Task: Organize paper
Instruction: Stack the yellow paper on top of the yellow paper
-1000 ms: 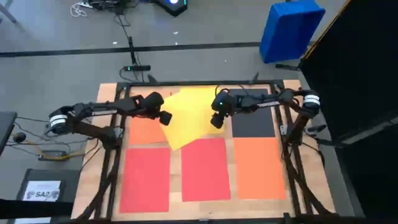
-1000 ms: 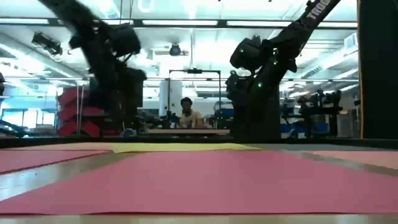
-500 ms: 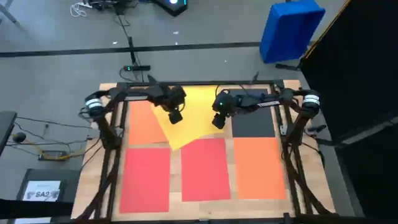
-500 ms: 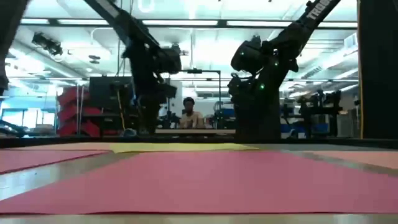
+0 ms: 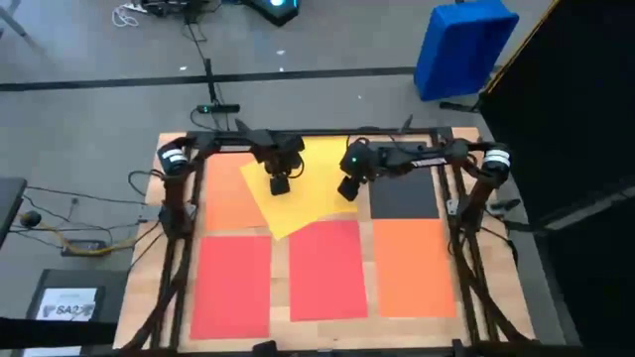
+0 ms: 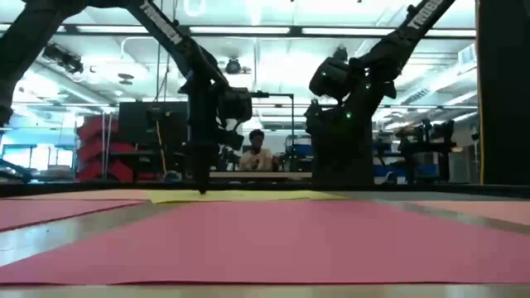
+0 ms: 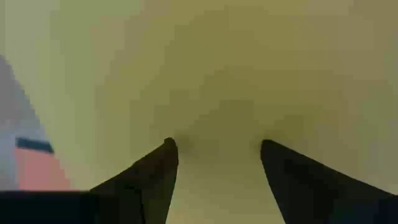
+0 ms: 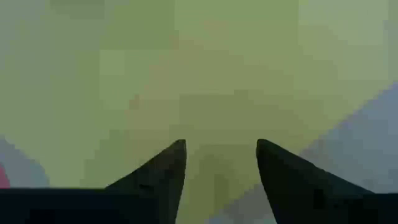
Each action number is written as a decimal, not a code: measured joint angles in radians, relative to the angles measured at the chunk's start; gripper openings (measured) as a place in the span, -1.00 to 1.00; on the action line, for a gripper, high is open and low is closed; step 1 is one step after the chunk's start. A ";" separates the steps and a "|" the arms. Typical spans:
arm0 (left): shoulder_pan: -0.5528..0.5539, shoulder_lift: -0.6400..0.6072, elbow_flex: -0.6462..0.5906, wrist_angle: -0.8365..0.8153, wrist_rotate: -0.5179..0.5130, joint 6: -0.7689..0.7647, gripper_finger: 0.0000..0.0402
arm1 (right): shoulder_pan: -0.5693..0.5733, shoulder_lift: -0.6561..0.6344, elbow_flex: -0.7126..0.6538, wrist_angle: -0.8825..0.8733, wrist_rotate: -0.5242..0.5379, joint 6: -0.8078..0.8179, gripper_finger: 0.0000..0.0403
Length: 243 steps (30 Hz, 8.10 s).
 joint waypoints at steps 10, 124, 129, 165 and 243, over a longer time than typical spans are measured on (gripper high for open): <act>0.000 0.001 0.000 0.135 0.043 0.100 0.06 | -0.005 0.000 0.000 0.008 -0.010 0.000 -0.15; 0.003 -0.016 -0.049 0.056 0.062 0.065 -0.32 | -0.042 0.000 0.000 -0.163 -0.056 0.133 -0.34; -0.002 -0.011 -0.025 0.109 0.078 0.088 -0.32 | -0.043 0.000 0.000 -0.150 -0.057 0.131 -0.34; -0.070 -0.112 -0.186 0.058 0.165 -0.067 -0.55 | -0.045 0.000 0.000 -0.119 -0.054 0.085 -0.34; -0.059 -0.043 -0.148 0.314 0.139 0.110 -0.55 | -0.073 0.000 0.000 -0.106 -0.035 0.154 -0.34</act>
